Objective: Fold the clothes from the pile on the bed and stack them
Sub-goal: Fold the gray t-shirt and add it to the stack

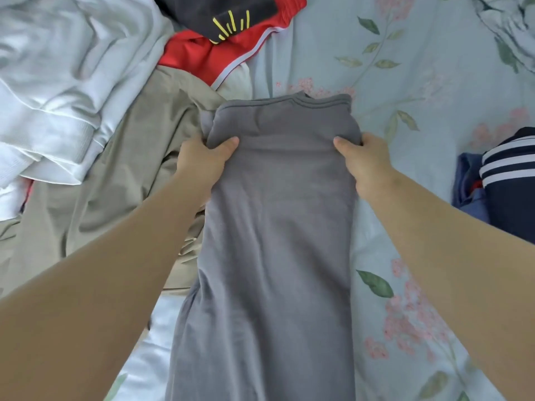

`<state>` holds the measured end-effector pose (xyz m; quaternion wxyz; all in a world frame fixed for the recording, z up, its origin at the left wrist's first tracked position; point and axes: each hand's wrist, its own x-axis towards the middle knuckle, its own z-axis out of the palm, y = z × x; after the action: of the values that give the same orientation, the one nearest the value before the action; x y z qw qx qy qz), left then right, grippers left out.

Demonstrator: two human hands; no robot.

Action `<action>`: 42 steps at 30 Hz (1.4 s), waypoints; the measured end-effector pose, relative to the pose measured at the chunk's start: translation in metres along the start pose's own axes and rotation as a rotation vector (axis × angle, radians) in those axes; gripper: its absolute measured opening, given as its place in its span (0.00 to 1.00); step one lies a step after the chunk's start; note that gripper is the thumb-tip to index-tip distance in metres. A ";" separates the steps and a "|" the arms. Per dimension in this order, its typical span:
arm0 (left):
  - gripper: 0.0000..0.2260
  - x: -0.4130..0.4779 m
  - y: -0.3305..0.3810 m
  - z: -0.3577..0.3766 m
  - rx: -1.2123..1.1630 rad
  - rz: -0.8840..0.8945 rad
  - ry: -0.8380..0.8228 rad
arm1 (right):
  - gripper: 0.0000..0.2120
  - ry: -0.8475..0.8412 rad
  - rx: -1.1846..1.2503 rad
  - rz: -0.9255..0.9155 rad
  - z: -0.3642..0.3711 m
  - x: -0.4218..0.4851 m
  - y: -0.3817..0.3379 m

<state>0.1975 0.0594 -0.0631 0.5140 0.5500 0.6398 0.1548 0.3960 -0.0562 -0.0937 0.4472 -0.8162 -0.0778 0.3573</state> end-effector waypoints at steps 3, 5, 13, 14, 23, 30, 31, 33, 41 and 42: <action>0.08 -0.003 0.014 0.001 -0.133 0.077 -0.125 | 0.14 0.067 -0.010 -0.128 -0.019 0.000 -0.016; 0.08 -0.003 0.031 0.005 -0.189 0.153 -0.188 | 0.15 0.116 -0.035 -0.208 -0.035 0.001 -0.028; 0.28 0.012 0.055 0.041 -0.001 0.106 -0.237 | 0.12 0.170 -0.063 -0.215 -0.064 0.018 -0.059; 0.33 0.004 0.039 0.042 0.053 0.014 -0.265 | 0.22 0.121 -0.054 -0.079 -0.064 0.012 -0.039; 0.21 -0.048 -0.043 0.027 0.537 0.065 -0.226 | 0.17 -0.004 -0.216 0.191 -0.063 -0.085 0.080; 0.20 -0.073 -0.053 0.017 0.362 0.036 -0.194 | 0.11 0.137 -0.108 0.152 -0.064 -0.115 0.086; 0.24 -0.081 -0.059 0.013 0.414 0.035 -0.240 | 0.11 0.087 -0.101 0.165 -0.063 -0.125 0.089; 0.25 -0.097 -0.075 0.003 0.557 0.017 -0.320 | 0.13 -0.014 -0.093 0.207 -0.062 -0.148 0.101; 0.14 -0.142 -0.145 -0.040 0.295 -0.034 -0.167 | 0.08 0.017 -0.125 0.312 -0.070 -0.217 0.144; 0.11 -0.150 -0.152 -0.044 0.273 -0.037 -0.182 | 0.08 0.009 -0.104 0.321 -0.070 -0.226 0.148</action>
<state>0.0582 -0.1064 -0.0868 0.4932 0.6147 0.6155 0.0066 0.2477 -0.2913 -0.0701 0.3418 -0.8419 0.0370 0.4158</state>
